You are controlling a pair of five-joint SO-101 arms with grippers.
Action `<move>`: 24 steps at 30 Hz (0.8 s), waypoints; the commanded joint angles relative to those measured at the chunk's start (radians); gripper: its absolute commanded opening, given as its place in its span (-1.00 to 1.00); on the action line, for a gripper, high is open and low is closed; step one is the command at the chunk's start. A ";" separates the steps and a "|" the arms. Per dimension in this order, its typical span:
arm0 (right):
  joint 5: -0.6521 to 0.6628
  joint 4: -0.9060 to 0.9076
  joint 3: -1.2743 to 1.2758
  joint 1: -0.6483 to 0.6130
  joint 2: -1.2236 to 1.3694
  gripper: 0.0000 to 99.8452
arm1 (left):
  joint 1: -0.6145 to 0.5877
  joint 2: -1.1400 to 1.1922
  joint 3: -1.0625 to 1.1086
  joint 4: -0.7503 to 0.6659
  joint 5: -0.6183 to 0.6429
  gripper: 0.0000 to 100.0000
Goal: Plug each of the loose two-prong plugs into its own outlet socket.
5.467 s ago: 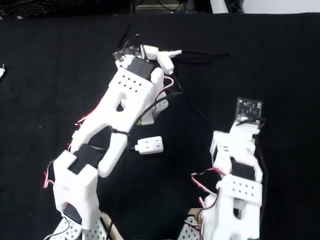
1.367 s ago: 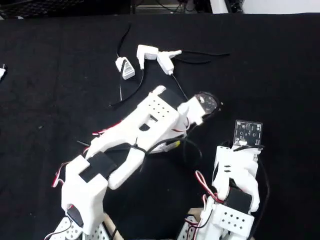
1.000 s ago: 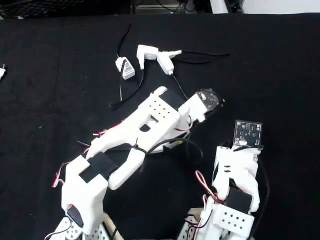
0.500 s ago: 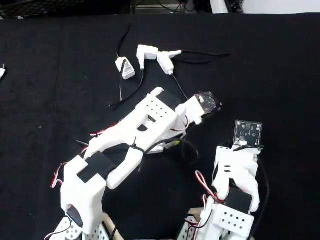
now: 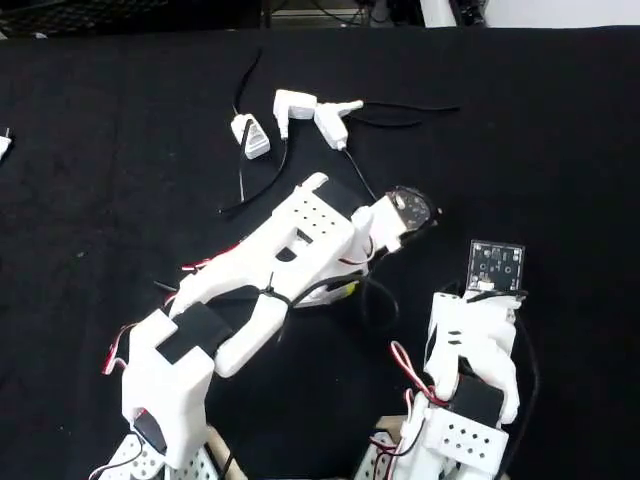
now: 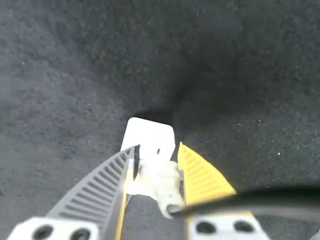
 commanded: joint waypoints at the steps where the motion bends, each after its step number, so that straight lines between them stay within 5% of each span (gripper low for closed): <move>1: 0.011 0.003 -0.002 0.012 -0.035 -0.97 | -0.004 -0.017 -0.047 -0.021 0.008 -0.94; 24: 0.011 0.003 -0.002 0.012 -0.035 -0.97 | 0.005 -0.008 -0.013 -0.052 0.044 -0.94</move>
